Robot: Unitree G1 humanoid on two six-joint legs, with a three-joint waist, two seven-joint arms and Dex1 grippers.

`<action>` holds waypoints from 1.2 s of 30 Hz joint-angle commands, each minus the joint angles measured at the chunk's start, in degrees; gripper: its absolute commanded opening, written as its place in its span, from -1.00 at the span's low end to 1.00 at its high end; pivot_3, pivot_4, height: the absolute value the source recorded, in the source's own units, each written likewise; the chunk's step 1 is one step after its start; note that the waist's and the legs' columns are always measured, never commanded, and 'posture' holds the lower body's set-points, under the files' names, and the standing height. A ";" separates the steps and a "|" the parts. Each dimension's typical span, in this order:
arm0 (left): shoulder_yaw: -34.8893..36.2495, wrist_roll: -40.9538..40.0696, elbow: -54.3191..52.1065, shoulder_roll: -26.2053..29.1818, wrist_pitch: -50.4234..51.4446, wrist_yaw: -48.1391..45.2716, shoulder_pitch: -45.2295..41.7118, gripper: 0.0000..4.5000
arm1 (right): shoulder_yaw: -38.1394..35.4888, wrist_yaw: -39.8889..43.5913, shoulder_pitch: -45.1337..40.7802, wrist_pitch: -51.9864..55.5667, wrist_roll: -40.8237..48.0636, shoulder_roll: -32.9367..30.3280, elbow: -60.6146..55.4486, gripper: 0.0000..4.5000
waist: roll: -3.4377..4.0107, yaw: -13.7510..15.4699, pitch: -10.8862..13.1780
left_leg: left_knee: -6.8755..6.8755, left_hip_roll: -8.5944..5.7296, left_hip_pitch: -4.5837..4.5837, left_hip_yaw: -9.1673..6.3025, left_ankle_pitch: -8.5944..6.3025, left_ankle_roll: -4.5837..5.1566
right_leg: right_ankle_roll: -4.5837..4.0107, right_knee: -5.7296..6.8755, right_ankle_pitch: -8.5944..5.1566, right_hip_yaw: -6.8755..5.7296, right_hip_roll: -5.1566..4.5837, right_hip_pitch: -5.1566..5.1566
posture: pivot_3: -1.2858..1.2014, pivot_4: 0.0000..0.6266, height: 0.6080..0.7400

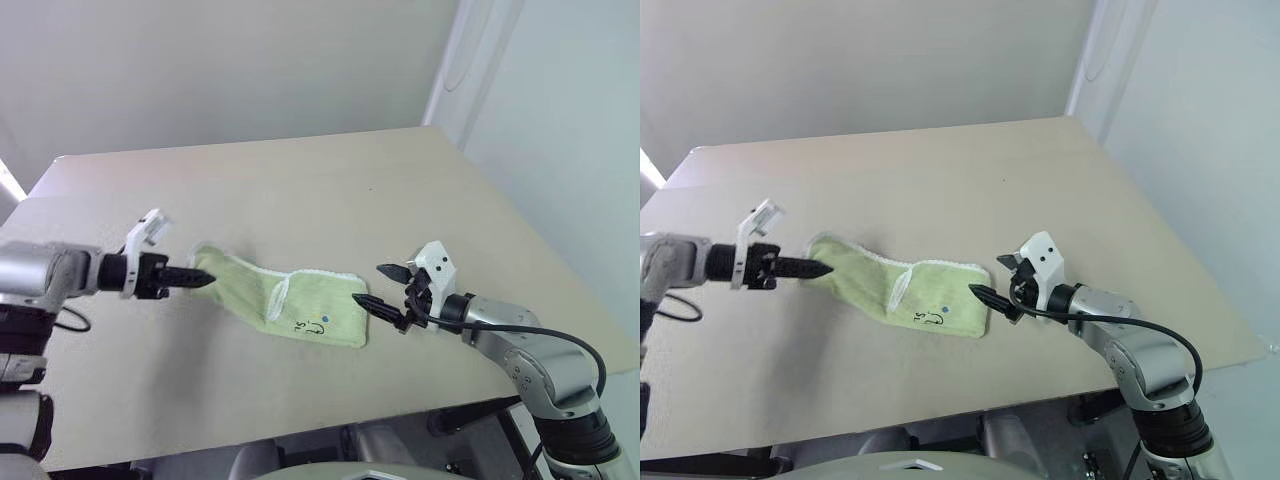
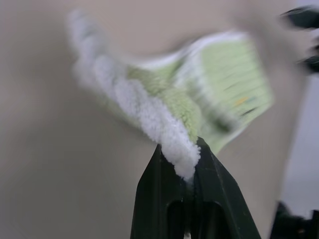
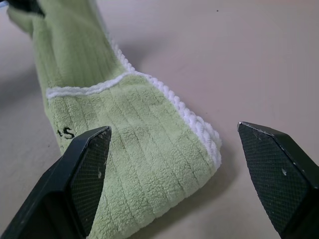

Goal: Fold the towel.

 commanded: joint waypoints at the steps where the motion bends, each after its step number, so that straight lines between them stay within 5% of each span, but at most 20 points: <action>1: -2.99 -1.88 -2.30 -1.87 1.39 -2.54 -3.44 -0.98 | -2.44 -0.74 -0.08 -0.66 0.52 -0.34 -2.68 0.89 | 0.02 -0.21 0.01 | -0.01 0.00 0.00 0.00 0.00 0.00 | 0.01 0.00 0.00 0.01 0.00 0.00 | 0.03 -1.00 0.57; 17: -22.95 7.50 8.74 -16.05 -11.16 -14.43 -15.97 -0.98 | -8.58 -6.05 8.09 0.83 1.14 -0.21 -9.52 0.89 | 0.03 -0.08 0.04 | -0.02 -0.02 -0.04 0.02 0.00 0.01 | -0.05 0.06 -0.09 0.13 0.10 0.17 | 0.03 -1.00 0.57; 34: -23.96 14.55 15.26 -28.37 -21.05 -14.48 -13.14 -0.98 | -10.38 -9.34 10.59 1.57 0.38 -0.81 -10.85 0.89 | 0.02 -0.01 0.05 | -0.01 -0.02 -0.02 0.01 0.00 0.01 | -0.07 0.06 -0.11 0.15 0.11 0.27 | 0.03 -1.00 0.57; 36: -24.15 15.18 15.07 -28.80 -21.82 -14.78 -12.72 -0.77 | -10.32 -9.52 10.51 1.66 0.36 -0.80 -10.89 0.89 | 0.02 -0.06 0.05 | 0.00 -0.02 -0.01 0.00 0.00 0.01 | -0.07 0.08 -0.11 0.15 0.11 0.27 | 0.03 -1.00 0.57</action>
